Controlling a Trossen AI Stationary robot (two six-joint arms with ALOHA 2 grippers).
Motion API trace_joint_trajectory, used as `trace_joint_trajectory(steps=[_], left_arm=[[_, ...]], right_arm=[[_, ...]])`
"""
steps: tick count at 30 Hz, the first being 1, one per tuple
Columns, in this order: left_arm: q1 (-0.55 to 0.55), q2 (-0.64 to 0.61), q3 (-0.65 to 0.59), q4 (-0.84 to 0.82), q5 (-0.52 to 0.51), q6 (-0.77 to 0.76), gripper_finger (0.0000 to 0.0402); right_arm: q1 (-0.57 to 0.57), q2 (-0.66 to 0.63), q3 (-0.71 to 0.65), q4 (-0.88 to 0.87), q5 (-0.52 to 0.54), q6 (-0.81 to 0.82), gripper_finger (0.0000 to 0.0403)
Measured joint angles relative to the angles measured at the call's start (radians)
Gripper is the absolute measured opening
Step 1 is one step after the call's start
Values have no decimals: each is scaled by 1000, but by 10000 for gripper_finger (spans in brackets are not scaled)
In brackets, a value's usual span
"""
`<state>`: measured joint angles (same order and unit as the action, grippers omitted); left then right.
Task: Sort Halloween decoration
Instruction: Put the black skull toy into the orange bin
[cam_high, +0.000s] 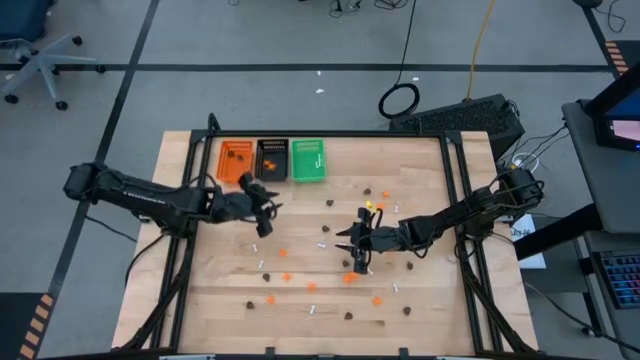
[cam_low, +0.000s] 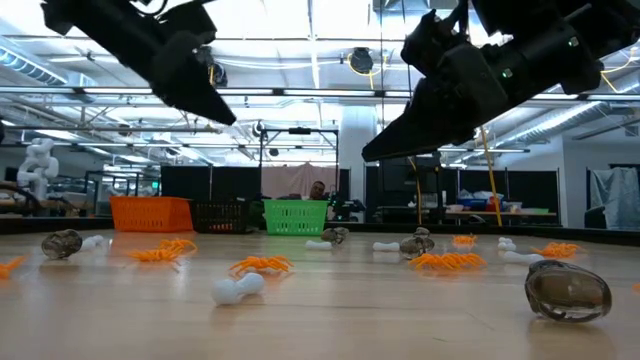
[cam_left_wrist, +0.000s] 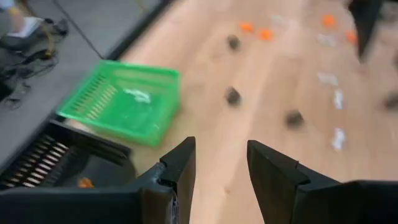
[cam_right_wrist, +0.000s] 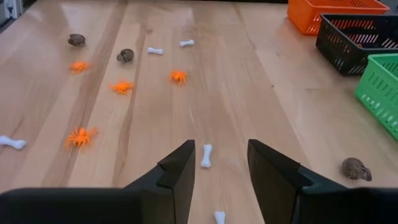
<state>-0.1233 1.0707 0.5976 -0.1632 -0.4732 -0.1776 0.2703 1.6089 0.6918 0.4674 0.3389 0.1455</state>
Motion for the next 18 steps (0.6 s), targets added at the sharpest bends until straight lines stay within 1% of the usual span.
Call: trace_joint_trajectory(steps=[6, 11, 16, 18], left_arm=[[-130, 48, -1, -1, 7, -38, 144], [-222, 94, -1, 0, 19, -130, 144], [-303, 155, -1, -4, 40, -246, 144], [-338, 182, -1, -3, 65, -280, 144]], right_arm=[[1, 6, 0, -5, 0, -26, 132], [1, 41, 0, 9, -1, -66, 132], [1, 120, 0, 98, -9, -70, 132], [1, 156, 0, 144, -39, -59, 132]])
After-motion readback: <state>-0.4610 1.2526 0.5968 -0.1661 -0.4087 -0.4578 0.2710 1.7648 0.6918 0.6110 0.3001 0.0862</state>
